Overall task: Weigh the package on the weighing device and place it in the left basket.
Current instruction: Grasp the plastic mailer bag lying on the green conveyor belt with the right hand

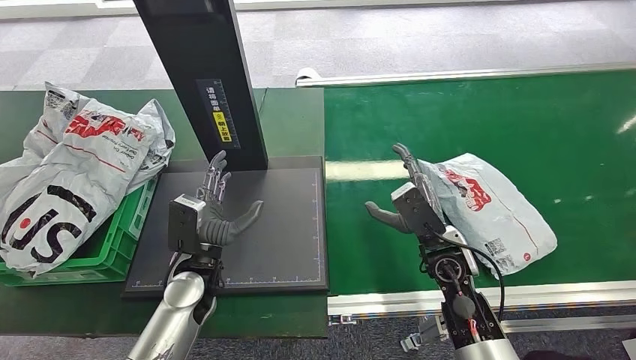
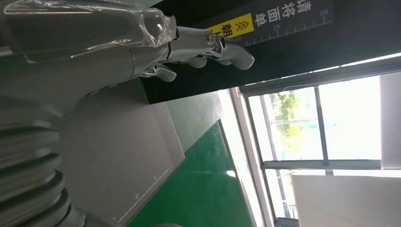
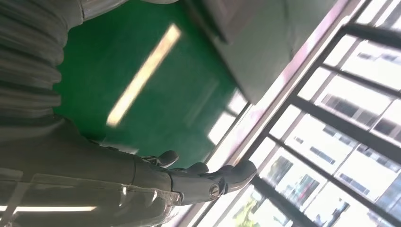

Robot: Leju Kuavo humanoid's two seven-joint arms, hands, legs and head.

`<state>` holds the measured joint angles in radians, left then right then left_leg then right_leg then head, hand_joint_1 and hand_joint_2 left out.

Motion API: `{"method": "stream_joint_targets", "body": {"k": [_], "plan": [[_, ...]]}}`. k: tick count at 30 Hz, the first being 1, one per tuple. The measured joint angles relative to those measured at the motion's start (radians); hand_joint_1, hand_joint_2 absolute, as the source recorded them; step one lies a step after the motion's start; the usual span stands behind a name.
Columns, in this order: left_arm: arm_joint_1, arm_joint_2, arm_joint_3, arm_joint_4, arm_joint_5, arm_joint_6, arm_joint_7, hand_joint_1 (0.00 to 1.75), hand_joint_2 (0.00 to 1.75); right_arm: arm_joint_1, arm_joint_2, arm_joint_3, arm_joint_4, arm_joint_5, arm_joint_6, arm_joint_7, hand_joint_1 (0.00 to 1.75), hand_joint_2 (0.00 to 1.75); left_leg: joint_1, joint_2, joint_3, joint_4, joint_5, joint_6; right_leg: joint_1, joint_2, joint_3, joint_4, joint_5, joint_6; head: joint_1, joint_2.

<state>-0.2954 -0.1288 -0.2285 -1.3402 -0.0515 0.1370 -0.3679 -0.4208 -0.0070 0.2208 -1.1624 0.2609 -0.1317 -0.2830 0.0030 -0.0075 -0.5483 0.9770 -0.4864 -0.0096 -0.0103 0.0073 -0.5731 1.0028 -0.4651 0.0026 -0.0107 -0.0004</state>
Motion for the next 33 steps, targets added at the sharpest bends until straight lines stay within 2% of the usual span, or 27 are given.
{"method": "stream_joint_targets", "body": {"k": [6,9,12,14,16,20,29,33], "plan": [[0.027,-0.006,0.001,-0.009,-0.017,-0.001,0.009,0.0,1.75,-0.004,-0.031,-0.04,0.001,0.381,-0.182,0.187,0.0,1.75,0.0,0.0,0.0,0.0,0.0,0.0,0.0,0.0,0.0,0.0,0.0,0.0,0.0,0.0],[0.04,-0.012,0.001,-0.012,-0.03,-0.002,0.014,0.0,1.75,-0.003,-0.045,-0.107,0.007,0.607,-0.264,0.312,0.0,1.75,0.0,-0.001,0.0,0.0,0.0,0.0,0.0,0.0,0.0,0.0,0.0,0.0,0.0,0.0],[0.05,-0.023,0.002,-0.012,-0.043,-0.004,0.019,0.0,1.75,0.003,-0.051,-0.195,0.014,0.732,-0.29,0.385,0.0,1.75,0.0,-0.001,0.0,0.0,0.0,0.0,-0.001,0.0,0.0,0.0,0.0,0.0,0.0,0.0],[0.052,-0.029,0.002,-0.012,-0.05,-0.007,0.021,0.0,1.75,0.007,-0.052,-0.258,0.026,0.772,-0.24,0.421,0.0,1.75,0.0,-0.001,0.0,0.0,0.0,0.0,-0.001,0.0,0.0,0.0,0.0,0.0,0.0,0.0],[0.051,-0.032,0.002,-0.011,-0.055,-0.012,0.023,0.0,1.75,0.008,-0.055,-0.311,0.053,0.809,-0.149,0.47,0.0,1.75,0.0,-0.001,0.0,0.0,0.0,0.0,-0.001,0.0,0.0,0.0,0.0,0.0,0.0,0.0],[0.048,-0.032,0.002,-0.004,-0.06,-0.021,0.026,0.0,1.75,0.002,-0.064,-0.365,0.147,0.871,0.023,0.538,0.0,1.75,0.0,-0.001,0.0,0.0,0.0,0.0,-0.001,0.0,0.0,0.0,0.0,0.0,0.0,0.0],[0.055,-0.032,0.002,-0.002,-0.072,-0.017,0.029,0.0,1.75,-0.033,-0.066,-0.393,0.298,0.905,0.124,0.537,0.03,1.75,0.0,-0.001,-0.001,0.0,0.0,0.0,0.0,0.0,0.0,0.0,0.0,0.0,0.0,0.0],[0.058,-0.032,0.004,-0.002,-0.073,-0.017,0.029,0.0,1.75,-0.04,-0.066,-0.393,0.307,0.886,0.127,0.496,1.73,1.75,0.0,-0.001,-0.001,0.0,0.0,0.0,-0.001,0.0,0.0,0.0,0.0,0.0,0.0,0.0]]}}
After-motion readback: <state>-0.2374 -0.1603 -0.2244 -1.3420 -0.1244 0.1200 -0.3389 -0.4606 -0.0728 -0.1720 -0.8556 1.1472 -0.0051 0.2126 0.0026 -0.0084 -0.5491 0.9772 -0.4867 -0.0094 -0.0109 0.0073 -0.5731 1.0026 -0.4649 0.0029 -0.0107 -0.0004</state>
